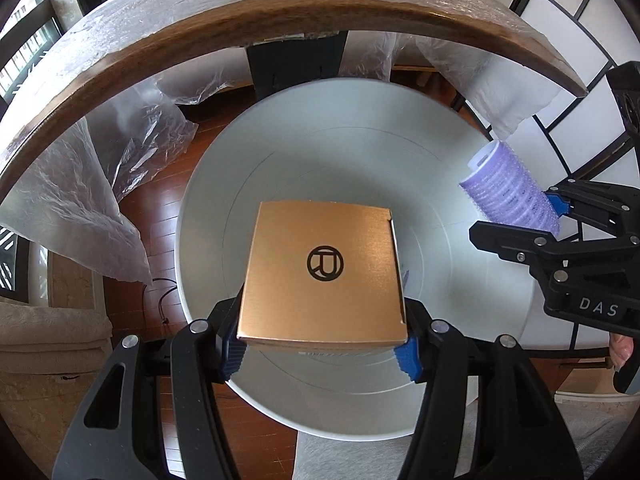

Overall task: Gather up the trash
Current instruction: 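Open the left tool dropping the box while the right tool drops the roller into the bin, then raise both open tools back over the table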

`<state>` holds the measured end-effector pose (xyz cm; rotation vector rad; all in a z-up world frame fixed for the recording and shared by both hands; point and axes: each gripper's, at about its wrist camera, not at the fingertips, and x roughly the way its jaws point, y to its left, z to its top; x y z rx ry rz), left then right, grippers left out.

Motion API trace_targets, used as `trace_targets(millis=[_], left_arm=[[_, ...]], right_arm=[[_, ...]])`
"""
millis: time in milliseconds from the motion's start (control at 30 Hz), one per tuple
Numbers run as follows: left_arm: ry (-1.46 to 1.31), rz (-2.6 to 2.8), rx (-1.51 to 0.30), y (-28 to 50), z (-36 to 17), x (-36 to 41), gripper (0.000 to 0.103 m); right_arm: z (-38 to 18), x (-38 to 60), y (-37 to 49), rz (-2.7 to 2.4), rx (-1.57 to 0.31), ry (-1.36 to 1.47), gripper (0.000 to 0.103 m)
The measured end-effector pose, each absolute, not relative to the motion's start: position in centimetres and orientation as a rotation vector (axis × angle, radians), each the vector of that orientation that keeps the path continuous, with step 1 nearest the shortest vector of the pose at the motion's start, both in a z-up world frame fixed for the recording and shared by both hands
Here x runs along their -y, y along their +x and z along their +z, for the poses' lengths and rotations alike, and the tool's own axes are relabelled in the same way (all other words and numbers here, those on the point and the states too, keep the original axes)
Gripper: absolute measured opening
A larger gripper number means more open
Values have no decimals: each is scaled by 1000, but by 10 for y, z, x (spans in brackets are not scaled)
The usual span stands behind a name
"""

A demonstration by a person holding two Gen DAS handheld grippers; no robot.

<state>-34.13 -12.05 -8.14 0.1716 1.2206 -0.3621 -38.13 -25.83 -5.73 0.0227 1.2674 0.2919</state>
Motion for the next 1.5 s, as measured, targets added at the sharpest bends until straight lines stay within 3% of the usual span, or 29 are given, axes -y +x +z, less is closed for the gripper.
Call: trace_targets(millis=[500, 533, 567, 633, 833, 967, 1067, 1133, 1500], left_arm=[[170, -362, -1226, -337, -87, 118, 60], [167, -363, -1213, -337, -86, 116, 61], [168, -361, -1204, -337, -85, 115, 68], [170, -340, -1180, -338, -81, 112, 86], [162, -339, -1139, -342, -67, 108, 86], [123, -352, -1074, -347, -39, 105, 87], [112, -341, -971, -353, -9, 103, 101], [121, -311, -893, -352, 11, 103, 101], [254, -329, -753, -279, 56, 104, 101]], right_arm=[[-61, 258, -382, 277, -1274, 24, 47], [-59, 259, -382, 269, -1271, 28, 52], [-57, 260, -383, 258, -1263, 33, 69], [-50, 265, -386, 252, -1232, 62, 78], [-27, 273, -390, 236, -1177, 91, 80], [7, 281, -395, 210, -1077, 94, 90], [40, 287, -393, 180, -973, 70, 96], [61, 292, -387, 167, -910, 74, 98], [130, 298, -279, 163, -795, 127, 99]])
